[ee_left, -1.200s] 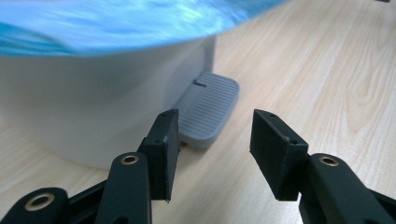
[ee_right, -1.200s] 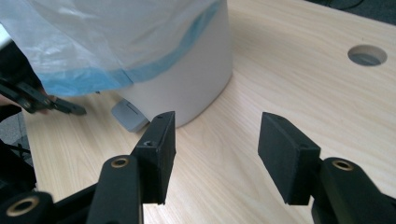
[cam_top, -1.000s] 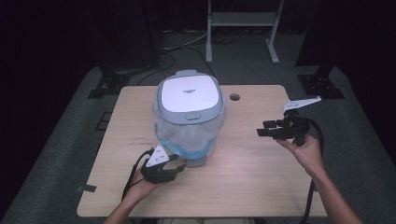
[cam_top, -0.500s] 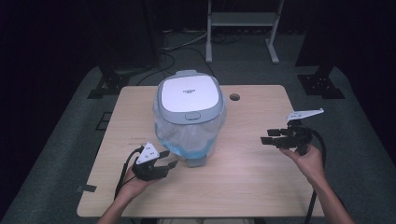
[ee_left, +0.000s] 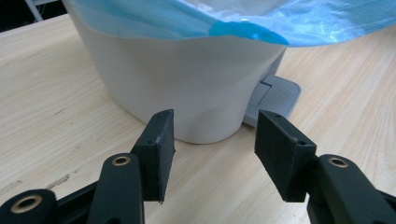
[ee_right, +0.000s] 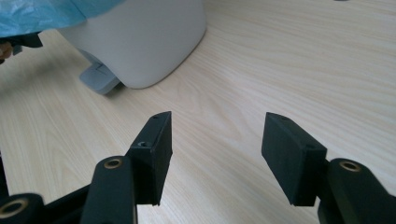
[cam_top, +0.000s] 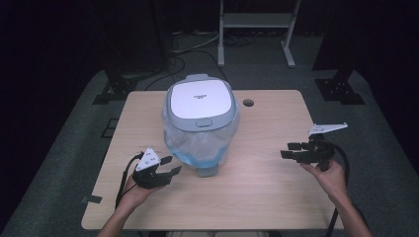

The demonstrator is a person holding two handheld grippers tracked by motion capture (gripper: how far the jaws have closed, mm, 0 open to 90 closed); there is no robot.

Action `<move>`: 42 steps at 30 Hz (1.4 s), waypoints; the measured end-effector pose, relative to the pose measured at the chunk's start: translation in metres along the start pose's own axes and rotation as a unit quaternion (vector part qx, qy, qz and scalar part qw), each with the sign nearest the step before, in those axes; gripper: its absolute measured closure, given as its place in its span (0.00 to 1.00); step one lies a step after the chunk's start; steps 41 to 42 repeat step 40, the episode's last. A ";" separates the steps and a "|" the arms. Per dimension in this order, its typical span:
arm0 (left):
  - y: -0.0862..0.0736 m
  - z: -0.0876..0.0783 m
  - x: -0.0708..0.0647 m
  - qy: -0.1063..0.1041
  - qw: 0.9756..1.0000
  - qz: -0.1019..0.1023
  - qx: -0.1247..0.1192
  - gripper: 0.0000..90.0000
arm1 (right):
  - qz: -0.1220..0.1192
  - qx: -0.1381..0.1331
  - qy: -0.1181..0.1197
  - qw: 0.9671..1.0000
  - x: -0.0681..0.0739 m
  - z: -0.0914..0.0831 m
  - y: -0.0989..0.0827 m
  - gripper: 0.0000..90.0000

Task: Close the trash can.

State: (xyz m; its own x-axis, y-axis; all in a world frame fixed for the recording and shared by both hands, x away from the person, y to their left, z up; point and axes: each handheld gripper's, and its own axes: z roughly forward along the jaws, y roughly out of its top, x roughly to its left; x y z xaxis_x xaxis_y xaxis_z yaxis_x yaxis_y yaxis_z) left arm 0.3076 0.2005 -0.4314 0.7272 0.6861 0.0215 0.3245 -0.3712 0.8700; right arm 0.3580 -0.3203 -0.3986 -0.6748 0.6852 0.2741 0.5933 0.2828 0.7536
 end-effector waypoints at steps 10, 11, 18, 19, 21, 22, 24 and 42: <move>-0.006 -0.004 0.006 0.008 1.000 -0.011 0.001 0.49 | 0.010 -0.004 -0.011 1.000 -0.005 -0.009 -0.021 0.46; -0.006 -0.004 0.006 0.010 1.000 -0.012 0.001 0.49 | 0.011 -0.003 -0.012 1.000 -0.005 -0.010 -0.023 0.46; -0.009 -0.010 0.010 0.017 1.000 -0.019 -0.004 0.46 | 0.021 -0.011 -0.014 1.000 -0.007 -0.018 -0.038 0.46; -0.010 -0.011 0.011 0.019 1.000 -0.020 -0.004 0.46 | 0.020 -0.016 -0.016 1.000 -0.007 -0.020 -0.040 0.46; -0.011 -0.012 0.012 0.020 1.000 -0.022 -0.004 0.45 | 0.022 -0.018 -0.016 0.999 -0.007 -0.021 -0.044 0.46; -0.012 -0.012 0.012 0.021 1.000 -0.022 -0.005 0.44 | 0.023 -0.020 -0.017 0.999 -0.008 -0.022 -0.046 0.46; -0.013 -0.014 0.013 0.022 0.999 -0.024 -0.003 0.44 | 0.027 -0.018 -0.017 0.999 -0.008 -0.024 -0.051 0.45; -0.023 -0.015 0.012 0.023 0.999 -0.034 -0.009 0.41 | 0.032 -0.027 -0.025 0.999 -0.005 -0.031 -0.069 0.40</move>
